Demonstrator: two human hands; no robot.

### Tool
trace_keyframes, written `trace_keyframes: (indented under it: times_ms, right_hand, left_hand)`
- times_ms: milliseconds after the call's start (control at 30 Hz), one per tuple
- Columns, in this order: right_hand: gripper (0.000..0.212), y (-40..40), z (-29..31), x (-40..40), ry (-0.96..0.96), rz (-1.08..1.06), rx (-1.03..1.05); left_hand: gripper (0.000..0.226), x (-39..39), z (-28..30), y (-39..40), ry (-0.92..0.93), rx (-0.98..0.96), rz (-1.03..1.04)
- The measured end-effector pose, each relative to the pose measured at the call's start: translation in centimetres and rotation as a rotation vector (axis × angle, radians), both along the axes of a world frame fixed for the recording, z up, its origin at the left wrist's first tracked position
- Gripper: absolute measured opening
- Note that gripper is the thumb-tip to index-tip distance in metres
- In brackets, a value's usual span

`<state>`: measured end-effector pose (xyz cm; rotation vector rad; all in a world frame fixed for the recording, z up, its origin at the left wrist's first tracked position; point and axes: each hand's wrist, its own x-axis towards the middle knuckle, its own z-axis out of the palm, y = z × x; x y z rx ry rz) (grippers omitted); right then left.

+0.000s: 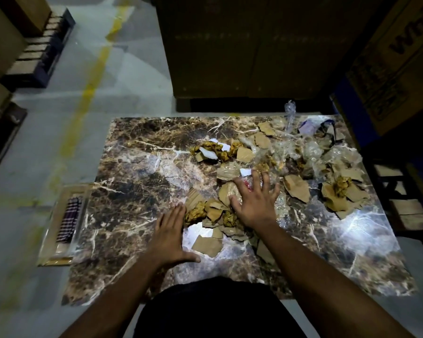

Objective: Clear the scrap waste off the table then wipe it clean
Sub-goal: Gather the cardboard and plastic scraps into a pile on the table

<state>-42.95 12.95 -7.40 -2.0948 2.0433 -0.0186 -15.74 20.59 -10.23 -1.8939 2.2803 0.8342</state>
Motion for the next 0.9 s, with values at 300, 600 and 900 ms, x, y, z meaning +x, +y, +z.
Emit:
trace_keyframes:
  times_ms: [300,600,900]
  right_hand:
    - [0.055,0.0,0.1,0.1,0.019,0.005,-0.006]
    - [0.056,0.2,0.3,0.0,0.026,0.013,0.015]
    - [0.060,0.2,0.4,0.0,0.013,0.004,0.029]
  left_hand:
    - [0.164,-1.3,0.1,-1.2,-0.022,-0.059,-0.025]
    - [0.104,-2.1,-0.9,-4.3,-0.015,-0.179,0.056]
    - [0.139,-2.0,1.3,-7.2,0.079,0.017,0.125]
